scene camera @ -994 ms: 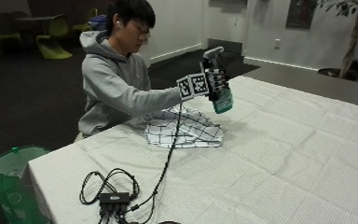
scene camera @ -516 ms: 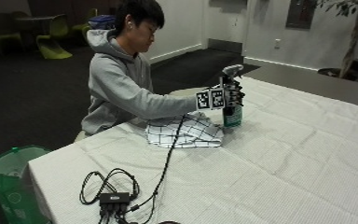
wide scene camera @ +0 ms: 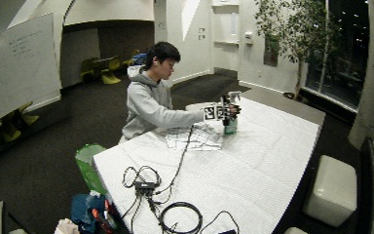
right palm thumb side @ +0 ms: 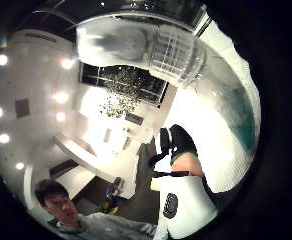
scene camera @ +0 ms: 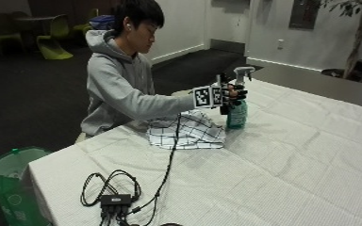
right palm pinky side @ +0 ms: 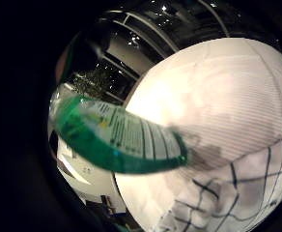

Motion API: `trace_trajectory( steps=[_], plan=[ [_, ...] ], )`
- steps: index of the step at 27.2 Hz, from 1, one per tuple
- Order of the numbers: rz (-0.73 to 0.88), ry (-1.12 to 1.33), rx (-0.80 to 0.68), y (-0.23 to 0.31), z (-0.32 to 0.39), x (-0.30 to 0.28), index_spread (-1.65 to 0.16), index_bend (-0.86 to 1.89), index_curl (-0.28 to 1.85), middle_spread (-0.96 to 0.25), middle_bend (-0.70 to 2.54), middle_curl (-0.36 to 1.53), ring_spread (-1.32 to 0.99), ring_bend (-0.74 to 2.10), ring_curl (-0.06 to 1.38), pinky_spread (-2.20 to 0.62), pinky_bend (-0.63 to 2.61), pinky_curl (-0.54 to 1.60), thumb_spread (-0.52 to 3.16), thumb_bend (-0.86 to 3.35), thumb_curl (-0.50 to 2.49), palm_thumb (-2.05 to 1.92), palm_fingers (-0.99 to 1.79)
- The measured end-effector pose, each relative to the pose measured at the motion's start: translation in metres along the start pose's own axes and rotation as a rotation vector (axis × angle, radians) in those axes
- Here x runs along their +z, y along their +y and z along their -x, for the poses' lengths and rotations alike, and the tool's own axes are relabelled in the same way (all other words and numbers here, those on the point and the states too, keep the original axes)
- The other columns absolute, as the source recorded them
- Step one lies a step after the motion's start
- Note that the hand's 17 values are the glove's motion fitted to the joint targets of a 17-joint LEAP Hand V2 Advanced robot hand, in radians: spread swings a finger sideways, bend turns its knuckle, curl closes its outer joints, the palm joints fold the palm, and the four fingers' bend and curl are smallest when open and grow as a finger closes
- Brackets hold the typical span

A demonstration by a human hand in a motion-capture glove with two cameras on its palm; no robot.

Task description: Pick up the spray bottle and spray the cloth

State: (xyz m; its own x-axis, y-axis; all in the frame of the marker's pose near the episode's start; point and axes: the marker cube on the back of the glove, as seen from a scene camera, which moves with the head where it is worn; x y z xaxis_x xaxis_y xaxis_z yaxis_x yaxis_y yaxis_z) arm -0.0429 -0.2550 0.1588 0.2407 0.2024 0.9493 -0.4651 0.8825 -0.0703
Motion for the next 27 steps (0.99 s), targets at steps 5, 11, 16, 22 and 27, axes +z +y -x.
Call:
trace_trajectory(
  steps=[5,11,16,22,27],
  plan=[
    [-0.038,0.027,-0.100,0.026,0.015,-0.040,-0.22,0.10,0.40,-0.04,0.28,0.40,-0.06,0.39,0.42,0.06,0.54,0.46,0.73,-0.05,0.66,0.79,0.17],
    [-0.070,0.059,-0.158,0.046,0.028,-0.069,-0.24,0.11,0.35,-0.01,0.23,0.37,-0.03,0.36,0.35,0.15,0.52,0.39,0.83,-0.04,0.61,0.76,0.19],
    [-0.047,0.094,-0.188,0.066,0.027,-0.078,-0.24,0.15,0.34,0.00,0.22,0.37,-0.02,0.36,0.34,0.18,0.48,0.37,0.87,-0.03,0.58,0.75,0.22],
    [-0.022,0.150,-0.228,0.082,0.016,-0.077,-0.25,0.17,0.34,0.01,0.21,0.36,0.00,0.33,0.33,0.21,0.44,0.35,0.90,-0.02,0.56,0.78,0.24],
    [0.004,0.200,-0.250,0.082,0.015,-0.078,-0.25,0.19,0.35,0.01,0.20,0.36,0.01,0.28,0.32,0.22,0.40,0.34,0.92,-0.02,0.55,0.79,0.24]
  ],
)
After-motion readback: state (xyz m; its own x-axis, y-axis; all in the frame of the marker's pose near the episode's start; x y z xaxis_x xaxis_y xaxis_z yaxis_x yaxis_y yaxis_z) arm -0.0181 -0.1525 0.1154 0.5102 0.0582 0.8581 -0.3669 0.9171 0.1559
